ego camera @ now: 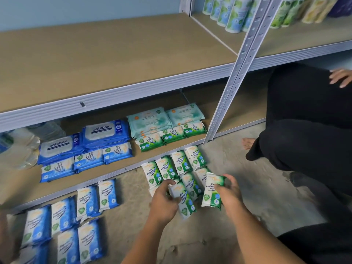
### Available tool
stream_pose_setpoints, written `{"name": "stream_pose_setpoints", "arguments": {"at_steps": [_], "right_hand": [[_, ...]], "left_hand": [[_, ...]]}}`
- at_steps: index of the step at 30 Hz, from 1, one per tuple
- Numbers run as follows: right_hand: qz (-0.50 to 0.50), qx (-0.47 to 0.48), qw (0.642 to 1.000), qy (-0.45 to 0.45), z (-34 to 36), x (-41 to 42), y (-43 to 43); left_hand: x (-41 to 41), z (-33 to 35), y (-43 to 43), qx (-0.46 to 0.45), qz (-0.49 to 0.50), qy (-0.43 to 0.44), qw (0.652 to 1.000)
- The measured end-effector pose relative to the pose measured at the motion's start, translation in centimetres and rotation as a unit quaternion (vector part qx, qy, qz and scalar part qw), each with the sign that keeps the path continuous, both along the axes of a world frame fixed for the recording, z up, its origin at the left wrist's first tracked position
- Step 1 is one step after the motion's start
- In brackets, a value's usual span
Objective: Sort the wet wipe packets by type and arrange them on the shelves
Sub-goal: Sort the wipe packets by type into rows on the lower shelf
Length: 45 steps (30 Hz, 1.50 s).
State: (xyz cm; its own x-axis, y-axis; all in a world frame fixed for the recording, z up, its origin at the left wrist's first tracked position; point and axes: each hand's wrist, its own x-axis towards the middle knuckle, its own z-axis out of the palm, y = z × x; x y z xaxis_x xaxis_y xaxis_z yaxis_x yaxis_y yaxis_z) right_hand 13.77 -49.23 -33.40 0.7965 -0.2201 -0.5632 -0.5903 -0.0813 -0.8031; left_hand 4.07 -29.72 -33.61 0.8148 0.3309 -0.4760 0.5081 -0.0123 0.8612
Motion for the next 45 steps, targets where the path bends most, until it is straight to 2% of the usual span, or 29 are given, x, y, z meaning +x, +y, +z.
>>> {"name": "stream_pose_setpoints", "arguments": {"at_steps": [6,11,15,28,31,34,38,40,45], "right_hand": [[0.059,-0.070,0.996,-0.004,-3.7,4.7,-1.1],[0.066,-0.108,0.992,-0.010,-6.6,7.5,-1.9],[0.072,-0.106,0.992,-0.005,-8.0,8.7,-1.7],[0.068,-0.085,0.994,0.011,-9.3,8.9,-2.1],[0.066,-0.078,0.995,0.004,-9.4,9.1,-2.1],[0.066,-0.072,0.995,0.006,-9.4,9.2,-2.1],[0.066,-0.064,0.996,0.007,-9.4,9.3,-2.0],[0.059,-0.061,0.996,0.004,-9.4,9.4,-1.9],[0.054,-0.063,0.997,0.012,-9.6,9.7,-1.7]], "left_hand": [[5.0,-3.1,-2.6,0.053,-0.022,0.013,0.998],[8.1,-5.4,-3.0,0.107,-0.034,0.038,0.993],[9.4,-6.5,-3.1,0.135,-0.025,0.063,0.989],[10.5,-7.8,-3.5,0.224,-0.083,0.103,0.966],[10.9,-7.0,-3.7,0.286,-0.134,0.127,0.940],[10.9,-6.2,-3.9,0.365,-0.186,0.145,0.901],[9.8,-6.8,-4.4,0.441,-0.298,0.054,0.845],[9.3,-7.3,-4.5,0.457,-0.348,0.048,0.817],[8.6,-8.6,-4.5,0.462,-0.354,0.067,0.810]]}}
